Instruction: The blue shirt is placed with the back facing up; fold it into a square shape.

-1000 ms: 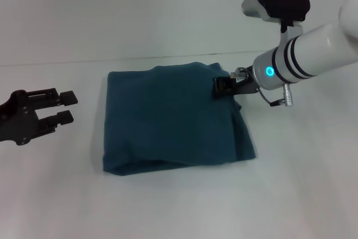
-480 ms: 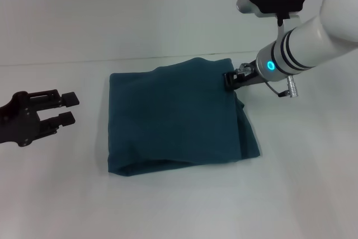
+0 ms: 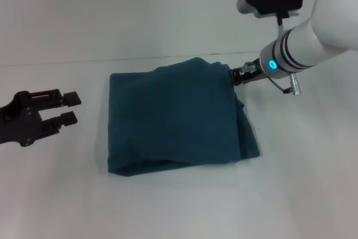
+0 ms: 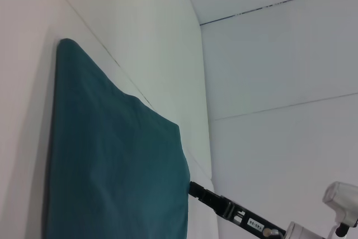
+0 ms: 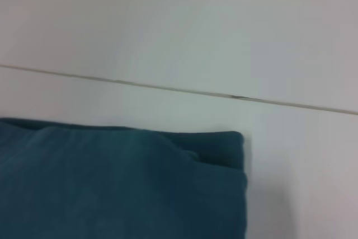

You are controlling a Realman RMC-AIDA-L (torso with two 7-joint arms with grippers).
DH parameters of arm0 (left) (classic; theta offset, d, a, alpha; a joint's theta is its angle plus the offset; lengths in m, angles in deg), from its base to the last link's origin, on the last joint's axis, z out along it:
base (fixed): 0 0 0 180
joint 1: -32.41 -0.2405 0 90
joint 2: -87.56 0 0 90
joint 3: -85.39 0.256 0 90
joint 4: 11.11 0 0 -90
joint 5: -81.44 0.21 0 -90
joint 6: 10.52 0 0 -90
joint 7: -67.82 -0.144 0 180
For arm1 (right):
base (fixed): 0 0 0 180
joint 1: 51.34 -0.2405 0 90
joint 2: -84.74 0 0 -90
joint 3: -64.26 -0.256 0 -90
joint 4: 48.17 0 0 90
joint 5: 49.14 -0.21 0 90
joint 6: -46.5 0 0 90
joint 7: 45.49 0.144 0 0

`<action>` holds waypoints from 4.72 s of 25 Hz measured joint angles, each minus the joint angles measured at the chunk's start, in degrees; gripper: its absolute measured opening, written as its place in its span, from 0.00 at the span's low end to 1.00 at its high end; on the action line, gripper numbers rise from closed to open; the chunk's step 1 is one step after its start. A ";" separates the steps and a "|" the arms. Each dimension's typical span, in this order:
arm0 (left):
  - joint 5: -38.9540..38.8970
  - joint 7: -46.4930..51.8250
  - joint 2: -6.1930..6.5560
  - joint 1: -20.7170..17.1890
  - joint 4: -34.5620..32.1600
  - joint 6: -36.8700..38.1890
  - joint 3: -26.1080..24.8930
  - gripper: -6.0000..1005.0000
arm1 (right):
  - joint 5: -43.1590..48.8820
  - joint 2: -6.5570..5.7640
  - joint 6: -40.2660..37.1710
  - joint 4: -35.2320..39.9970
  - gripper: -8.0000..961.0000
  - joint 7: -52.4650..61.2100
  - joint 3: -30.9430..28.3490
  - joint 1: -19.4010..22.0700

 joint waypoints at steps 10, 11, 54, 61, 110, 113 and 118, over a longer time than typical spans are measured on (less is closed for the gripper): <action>-0.26 -0.97 0.51 -0.01 -0.26 -0.11 -0.72 0.52 | -11.98 -1.71 -9.71 12.95 0.29 -3.74 -5.45 6.78; -0.15 -1.83 0.64 0.10 -0.42 0.13 -0.63 0.52 | -11.98 -1.71 -9.71 12.95 0.29 -3.74 -5.45 6.78; 1.71 -4.21 -5.91 9.82 16.51 -26.52 9.64 0.57 | -55.65 -11.84 -44.95 7.98 0.92 -44.55 -27.56 28.64; 2.51 -3.80 -5.85 8.80 16.97 -24.42 10.94 0.57 | -55.61 -12.12 -44.50 7.29 0.92 -44.57 -27.59 28.60; 13.58 -3.26 -2.79 8.67 -1.67 -15.34 6.12 0.90 | -55.46 -12.38 -44.31 6.50 0.92 -43.99 -27.67 29.43; 14.97 -2.17 -2.49 9.56 0.65 -16.39 7.00 0.90 | -54.59 -12.26 -44.51 6.49 0.92 -43.98 -27.66 29.48; 15.86 -2.02 -2.35 10.58 3.23 -19.08 9.21 0.90 | -53.30 -12.04 -44.69 6.48 0.92 -44.02 -27.67 29.29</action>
